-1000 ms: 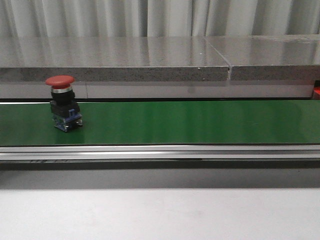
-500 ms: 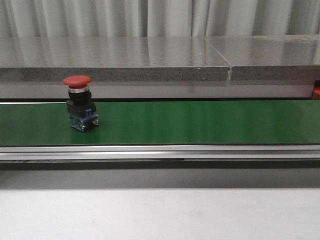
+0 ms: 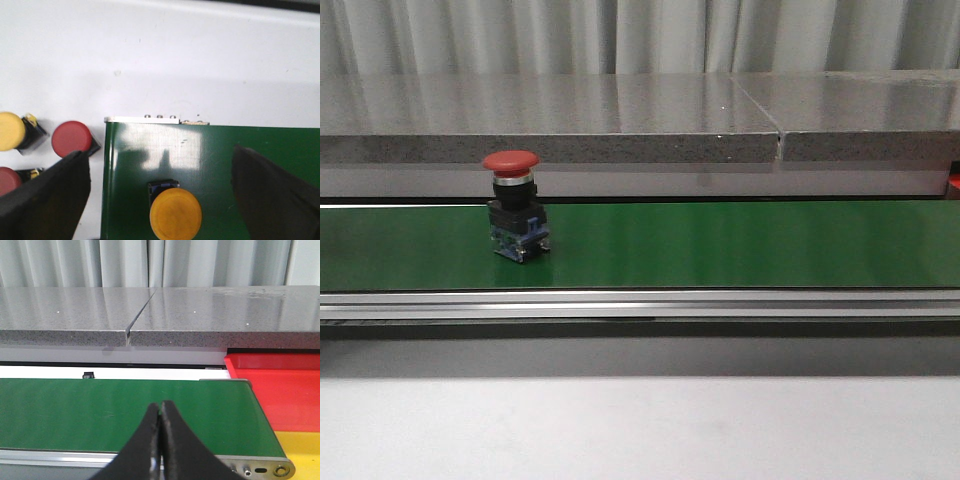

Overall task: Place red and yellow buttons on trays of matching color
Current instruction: 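Lift the yellow button with the left gripper and set it on the belt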

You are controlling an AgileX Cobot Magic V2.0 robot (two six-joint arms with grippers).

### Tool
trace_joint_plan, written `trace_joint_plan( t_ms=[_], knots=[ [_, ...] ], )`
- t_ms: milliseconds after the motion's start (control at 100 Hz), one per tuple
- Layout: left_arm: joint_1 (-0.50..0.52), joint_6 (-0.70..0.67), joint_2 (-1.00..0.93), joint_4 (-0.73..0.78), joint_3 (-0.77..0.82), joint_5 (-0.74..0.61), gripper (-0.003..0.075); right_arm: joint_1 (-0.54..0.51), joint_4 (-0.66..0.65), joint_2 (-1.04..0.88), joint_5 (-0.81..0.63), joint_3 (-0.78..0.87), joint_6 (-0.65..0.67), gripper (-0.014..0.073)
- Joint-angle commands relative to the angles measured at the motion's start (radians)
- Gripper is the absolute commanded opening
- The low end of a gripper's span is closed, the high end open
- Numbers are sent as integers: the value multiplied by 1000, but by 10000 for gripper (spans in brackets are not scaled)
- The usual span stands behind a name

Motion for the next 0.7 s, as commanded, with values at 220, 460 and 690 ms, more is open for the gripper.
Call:
trace_joint_plan(
  t_ms=[220, 460, 690],
  knots=[
    [-115, 44, -276, -28, 102, -165, -17, 1, -13, -11, -76, -14, -3, -67],
    [-217, 44, -439, 7, 251, -241, -21, 1, -13, -11, -76, -14, -3, -67],
    [-264, 10, -594, 20, 408, -301, -21, 1, -13, -11, -88, -14, -3, -67]
  ],
)
